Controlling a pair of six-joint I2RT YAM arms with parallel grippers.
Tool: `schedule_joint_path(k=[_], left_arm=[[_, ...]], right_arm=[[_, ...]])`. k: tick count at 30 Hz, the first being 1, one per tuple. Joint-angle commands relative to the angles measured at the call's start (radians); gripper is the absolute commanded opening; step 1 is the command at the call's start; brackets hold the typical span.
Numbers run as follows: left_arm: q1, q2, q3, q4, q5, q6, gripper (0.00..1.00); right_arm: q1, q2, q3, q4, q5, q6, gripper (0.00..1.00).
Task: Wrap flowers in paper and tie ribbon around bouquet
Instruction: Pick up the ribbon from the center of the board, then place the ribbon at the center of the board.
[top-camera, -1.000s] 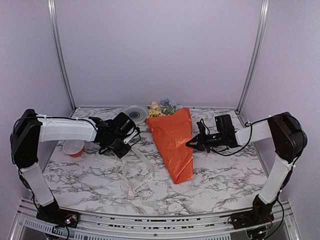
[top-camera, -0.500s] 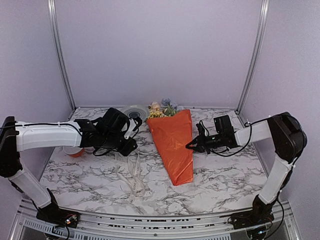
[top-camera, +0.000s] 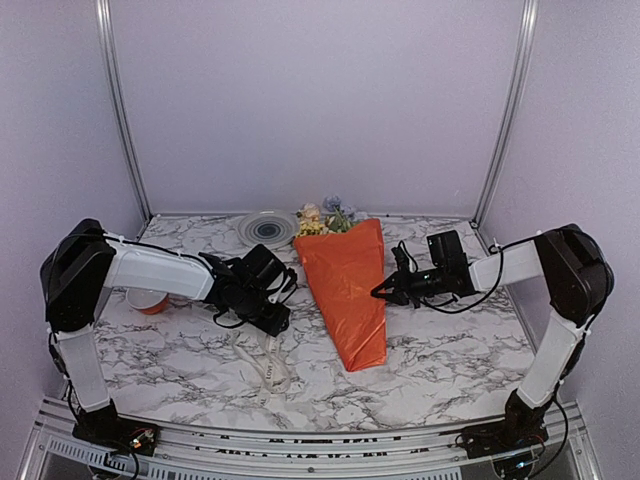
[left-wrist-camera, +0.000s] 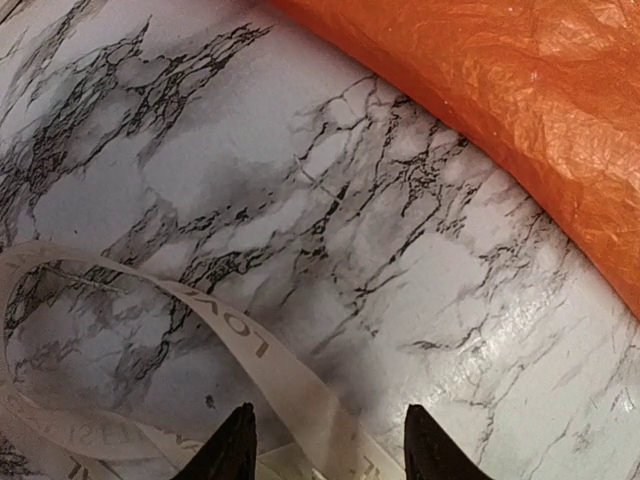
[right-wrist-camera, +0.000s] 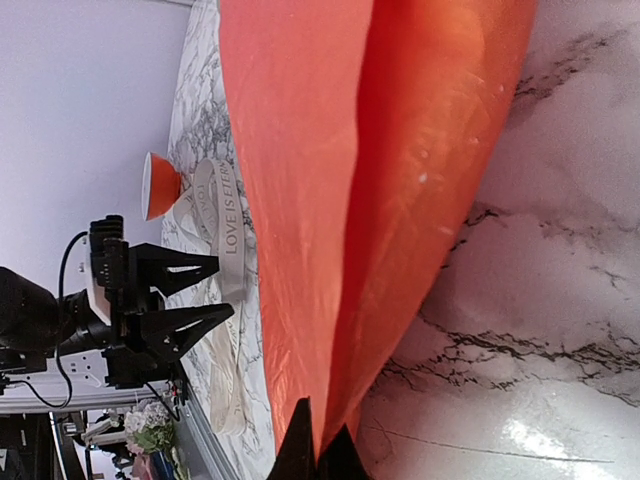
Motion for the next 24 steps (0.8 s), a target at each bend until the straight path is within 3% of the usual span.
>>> schedule_joint_path(k=[1, 3, 6, 8, 14, 18, 24], left_arm=[[0.007, 0.061, 0.029, 0.012, 0.007, 0.004, 0.49], [0.007, 0.063, 0.027, 0.013, 0.039, 0.004, 0.42], [-0.004, 0.046, 0.028, 0.023, 0.143, 0.029, 0.13], [-0.036, 0.011, 0.028, 0.043, 0.233, 0.084, 0.0], [-0.132, -0.145, 0.001, 0.118, 0.633, 0.297, 0.0], [-0.187, -0.181, 0.049, 0.11, 0.733, 0.397, 0.0], [-0.245, -0.032, 0.247, -0.014, 0.84, 0.514, 0.0]], right_arm=[[0.01, 0.008, 0.012, 0.036, 0.003, -0.001, 0.0], [0.01, 0.012, 0.018, 0.035, 0.0, -0.001, 0.0], [0.011, 0.022, 0.034, 0.031, -0.01, 0.0, 0.0], [0.01, 0.029, 0.051, 0.016, -0.01, -0.005, 0.0], [0.016, 0.028, 0.098, -0.03, 0.007, -0.022, 0.0], [0.028, 0.012, 0.137, -0.05, 0.027, -0.018, 0.0], [0.051, 0.016, 0.203, -0.055, 0.055, 0.009, 0.0]])
